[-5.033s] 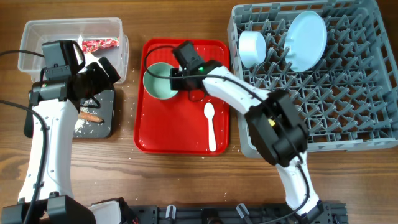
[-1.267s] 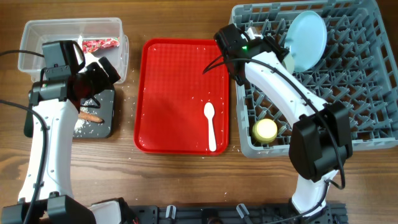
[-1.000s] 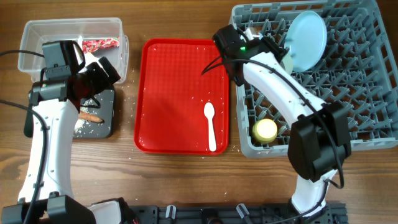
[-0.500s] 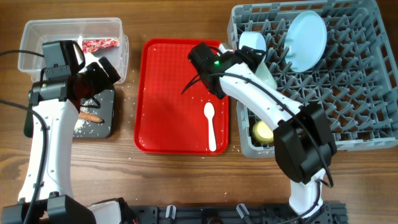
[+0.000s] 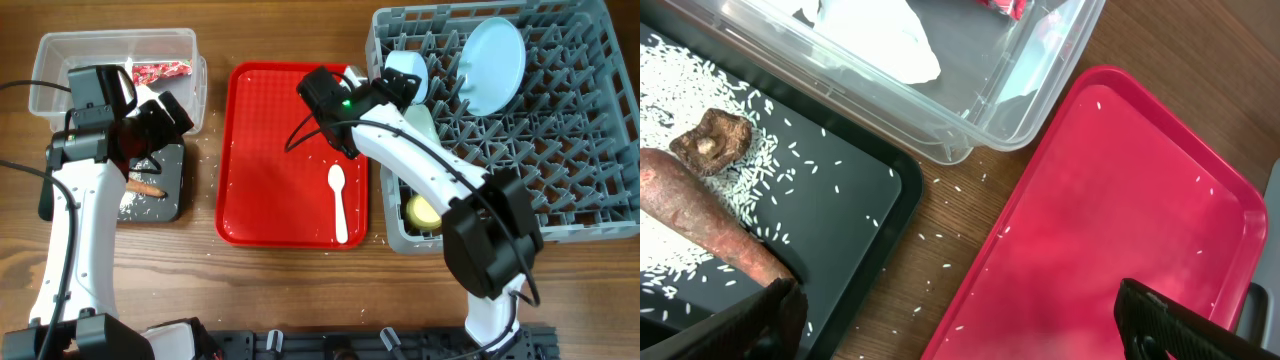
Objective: Sort waste into correct bins and load items into the dishwasher rack
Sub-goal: 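Move the right gripper to the white spoon and grasp it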
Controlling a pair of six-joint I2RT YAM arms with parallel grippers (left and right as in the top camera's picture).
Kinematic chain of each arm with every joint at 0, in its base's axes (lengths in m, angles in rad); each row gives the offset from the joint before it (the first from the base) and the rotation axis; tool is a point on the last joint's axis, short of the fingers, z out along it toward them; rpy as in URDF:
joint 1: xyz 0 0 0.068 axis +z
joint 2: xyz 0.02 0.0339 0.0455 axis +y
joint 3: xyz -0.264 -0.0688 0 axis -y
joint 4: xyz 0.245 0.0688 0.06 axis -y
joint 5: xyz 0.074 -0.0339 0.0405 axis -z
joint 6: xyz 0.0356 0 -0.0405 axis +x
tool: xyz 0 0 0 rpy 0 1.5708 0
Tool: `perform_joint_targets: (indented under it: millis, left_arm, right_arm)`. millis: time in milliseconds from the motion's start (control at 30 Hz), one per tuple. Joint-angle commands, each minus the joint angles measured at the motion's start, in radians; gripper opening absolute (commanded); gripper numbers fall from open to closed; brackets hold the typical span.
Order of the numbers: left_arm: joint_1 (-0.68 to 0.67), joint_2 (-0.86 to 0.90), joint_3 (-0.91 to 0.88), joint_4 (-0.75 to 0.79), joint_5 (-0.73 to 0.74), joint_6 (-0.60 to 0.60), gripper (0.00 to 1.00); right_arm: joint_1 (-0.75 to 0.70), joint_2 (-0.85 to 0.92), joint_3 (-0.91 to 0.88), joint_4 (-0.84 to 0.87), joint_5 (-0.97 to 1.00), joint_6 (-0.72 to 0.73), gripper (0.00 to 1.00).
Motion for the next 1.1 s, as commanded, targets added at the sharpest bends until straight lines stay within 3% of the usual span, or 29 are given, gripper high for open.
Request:
perform_joint_targets:
  millis: [0,200,333,367,533,667,800,900,967,1067]
  left_arm:
    - [0.005,-0.003,0.007,0.002,-0.003,0.006,1.0]
    - [0.005,-0.004,0.007,0.002,-0.003,0.006,1.0]
    - [0.005,-0.004,0.007,0.002,-0.003,0.006,1.0]
    - [0.005,-0.003,0.007,0.002,-0.003,0.006,1.0]
    - [0.005,-0.004,0.007,0.002,-0.003,0.006,1.0]
    - [0.005,-0.004,0.007,0.002,-0.003,0.006,1.0]
    - [0.005,-0.003,0.007,0.002,-0.003,0.006,1.0]
    - [0.005,-0.003,0.007,0.002,-0.003,0.006,1.0]
    - [0.005,-0.003,0.007,0.002,-0.003,0.006,1.0]
    - [0.005,-0.003,0.007,0.002,-0.003,0.006,1.0]
  right_arm:
    - [0.003,-0.095,-0.004,0.029,-0.071,0.013,0.99]
    - [0.006,-0.155,-0.004,0.038,-0.323,0.016,1.0]
    - [0.007,-0.191,-0.004,0.011,-0.69,0.017,1.0]
    - [0.007,-0.201,-0.004,-0.007,-0.887,0.017,1.0]
    - [0.006,-0.202,-0.005,-0.016,-1.423,0.018,1.0]
    - [0.007,-0.198,-0.007,0.004,-1.685,0.018,1.0]
    - [0.007,-0.178,-0.009,-0.005,-1.603,0.128,0.97]
    - [0.006,-0.152,-0.01,-0.041,-1.286,0.409,0.83]
    - [0.007,-0.132,-0.011,-0.076,-1.108,0.607,0.79]
    - [0.006,-0.098,-0.032,-0.086,-1.069,0.679,0.7]
